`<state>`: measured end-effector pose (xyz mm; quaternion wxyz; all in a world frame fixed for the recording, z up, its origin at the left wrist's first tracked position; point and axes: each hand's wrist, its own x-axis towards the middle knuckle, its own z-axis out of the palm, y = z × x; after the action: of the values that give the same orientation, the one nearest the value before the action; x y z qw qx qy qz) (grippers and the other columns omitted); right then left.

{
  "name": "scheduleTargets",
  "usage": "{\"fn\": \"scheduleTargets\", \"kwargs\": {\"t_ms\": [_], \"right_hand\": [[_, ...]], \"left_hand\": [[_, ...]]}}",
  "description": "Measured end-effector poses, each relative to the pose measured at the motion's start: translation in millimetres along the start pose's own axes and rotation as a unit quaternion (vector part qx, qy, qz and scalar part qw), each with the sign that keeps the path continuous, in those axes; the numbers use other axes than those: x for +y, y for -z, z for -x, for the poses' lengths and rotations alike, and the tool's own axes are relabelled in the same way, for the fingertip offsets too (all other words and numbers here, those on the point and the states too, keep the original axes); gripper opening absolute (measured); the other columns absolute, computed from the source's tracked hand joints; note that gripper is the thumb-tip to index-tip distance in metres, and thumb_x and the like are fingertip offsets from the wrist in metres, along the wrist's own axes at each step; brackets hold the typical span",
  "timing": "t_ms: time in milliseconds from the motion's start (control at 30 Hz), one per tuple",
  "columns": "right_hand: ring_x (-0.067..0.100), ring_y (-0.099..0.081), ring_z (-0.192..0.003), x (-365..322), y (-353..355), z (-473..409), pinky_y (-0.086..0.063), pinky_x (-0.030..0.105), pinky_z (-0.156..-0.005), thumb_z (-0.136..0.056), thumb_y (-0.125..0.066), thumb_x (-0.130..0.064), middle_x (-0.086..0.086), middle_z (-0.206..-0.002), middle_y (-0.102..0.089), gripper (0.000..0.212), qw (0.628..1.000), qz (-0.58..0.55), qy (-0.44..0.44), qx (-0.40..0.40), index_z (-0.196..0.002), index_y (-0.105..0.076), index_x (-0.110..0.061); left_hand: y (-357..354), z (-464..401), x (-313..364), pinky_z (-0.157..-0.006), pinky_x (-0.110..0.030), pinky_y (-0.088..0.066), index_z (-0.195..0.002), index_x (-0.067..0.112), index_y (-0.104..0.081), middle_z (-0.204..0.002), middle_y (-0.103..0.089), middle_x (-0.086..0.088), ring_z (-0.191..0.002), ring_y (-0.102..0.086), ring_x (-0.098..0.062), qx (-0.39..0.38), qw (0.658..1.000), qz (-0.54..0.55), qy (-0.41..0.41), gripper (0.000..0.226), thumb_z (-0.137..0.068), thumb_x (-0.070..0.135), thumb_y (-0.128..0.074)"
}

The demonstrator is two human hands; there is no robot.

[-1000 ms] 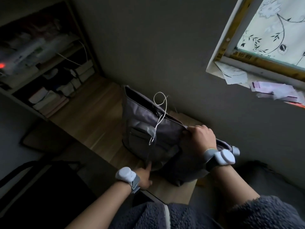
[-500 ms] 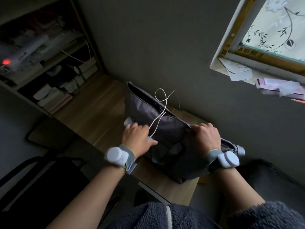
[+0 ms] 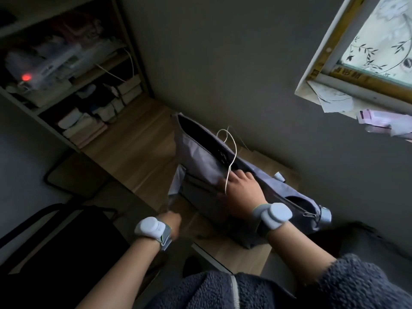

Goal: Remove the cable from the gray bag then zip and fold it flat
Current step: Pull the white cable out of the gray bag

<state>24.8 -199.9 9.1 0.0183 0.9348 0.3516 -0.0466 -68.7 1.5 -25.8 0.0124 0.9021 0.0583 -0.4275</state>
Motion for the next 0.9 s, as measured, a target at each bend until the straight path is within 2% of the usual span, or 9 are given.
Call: {"fn": "scheduleTargets", "kwargs": {"t_ms": [100,233,267,400,533,633,733,800,900], "right_hand": [[0.031,-0.057,-0.087,1,14,-5,-0.041,0.035,-0.073,-0.094,-0.046,-0.038,0.007,-0.092,-0.064,0.027,0.992,-0.125,-0.014,0.026,-0.085,-0.062,-0.019],[0.033,-0.064,-0.074,25,61,-20,-0.046,0.035,-0.062,-0.095,-0.047,-0.047,0.01,-0.071,-0.068,0.045,0.931,-0.297,-0.156,0.142,-0.069,-0.056,-0.012],[0.032,-0.065,-0.071,35,80,-27,-0.05,0.037,-0.063,-0.094,-0.048,-0.049,0.008,-0.067,-0.068,0.048,0.915,-0.317,-0.174,0.179,-0.069,-0.058,-0.009],[0.026,-0.068,-0.067,66,152,-53,-0.054,0.046,-0.072,-0.094,-0.048,-0.05,0.004,-0.063,-0.069,0.05,0.854,-0.421,-0.176,0.249,-0.071,-0.06,-0.007],[0.015,-0.066,-0.065,67,196,-61,-0.053,0.041,-0.075,-0.098,-0.036,-0.051,0.0,-0.061,-0.067,0.055,0.86,-0.413,-0.105,0.281,-0.068,-0.06,-0.011],[0.014,-0.064,-0.061,60,229,-63,-0.053,0.035,-0.072,-0.1,-0.032,-0.052,0.003,-0.061,-0.068,0.061,0.87,-0.405,-0.051,0.276,-0.066,-0.06,-0.01],[0.023,-0.063,-0.06,48,257,-68,-0.053,0.039,-0.07,-0.099,-0.033,-0.051,0.01,-0.061,-0.067,0.062,0.872,-0.419,-0.01,0.253,-0.066,-0.059,-0.006],[0.029,-0.058,-0.057,42,274,-68,-0.05,0.046,-0.069,-0.099,-0.036,-0.049,0.016,-0.06,-0.063,0.061,0.847,-0.473,0.012,0.242,-0.065,-0.056,-0.003],[0.03,-0.05,-0.055,40,301,-69,-0.045,0.048,-0.061,-0.101,-0.039,-0.04,0.014,-0.055,-0.054,0.057,0.784,-0.553,0.056,0.277,-0.059,-0.051,-0.003]], "left_hand": [[20,-2,9,-0.083,-0.041,-0.052,-0.105,0.014,-0.062,-0.111,-0.064,-0.009,-0.104,-0.061,-0.03,0.153,0.987,0.029,-0.034,0.024,-0.086,0.026,-0.055],[82,-9,45,-0.079,-0.04,-0.049,-0.109,0.02,-0.052,-0.106,-0.059,-0.002,-0.1,-0.055,-0.026,0.515,0.844,0.042,-0.141,0.036,-0.076,0.034,-0.056],[95,-11,50,-0.085,-0.041,-0.046,-0.115,0.021,-0.05,-0.113,-0.058,0.0,-0.106,-0.053,-0.024,0.524,0.839,0.026,-0.141,0.044,-0.076,0.04,-0.056],[120,-32,50,-0.109,-0.048,-0.025,-0.117,0.017,-0.051,-0.124,-0.058,-0.005,-0.123,-0.046,-0.026,0.376,0.923,-0.001,-0.081,0.05,-0.092,0.057,-0.035],[135,-19,45,-0.083,-0.041,-0.041,-0.086,0.02,-0.054,-0.101,-0.067,-0.013,-0.096,-0.061,-0.034,0.314,0.944,0.07,-0.071,0.05,-0.093,0.061,-0.025],[163,7,37,-0.082,-0.042,-0.051,-0.101,0.019,-0.051,-0.105,-0.064,-0.012,-0.097,-0.061,-0.033,0.402,0.889,0.192,-0.107,0.046,-0.084,0.061,-0.052],[218,51,43,-0.105,-0.039,-0.04,-0.143,0.016,-0.022,-0.141,-0.041,-0.01,-0.127,-0.045,-0.027,0.538,0.764,0.312,-0.171,0.113,-0.057,0.07,-0.073],[259,75,52,-0.107,-0.031,-0.033,-0.146,0.022,-0.018,-0.148,-0.036,-0.003,-0.135,-0.038,-0.02,0.628,0.678,0.34,-0.173,0.126,-0.046,0.076,-0.071],[300,82,67,-0.078,-0.018,-0.047,-0.106,0.034,-0.056,-0.098,-0.067,0.023,-0.088,-0.063,0.004,0.54,0.659,0.422,-0.31,0.061,-0.055,0.063,-0.075]]}}
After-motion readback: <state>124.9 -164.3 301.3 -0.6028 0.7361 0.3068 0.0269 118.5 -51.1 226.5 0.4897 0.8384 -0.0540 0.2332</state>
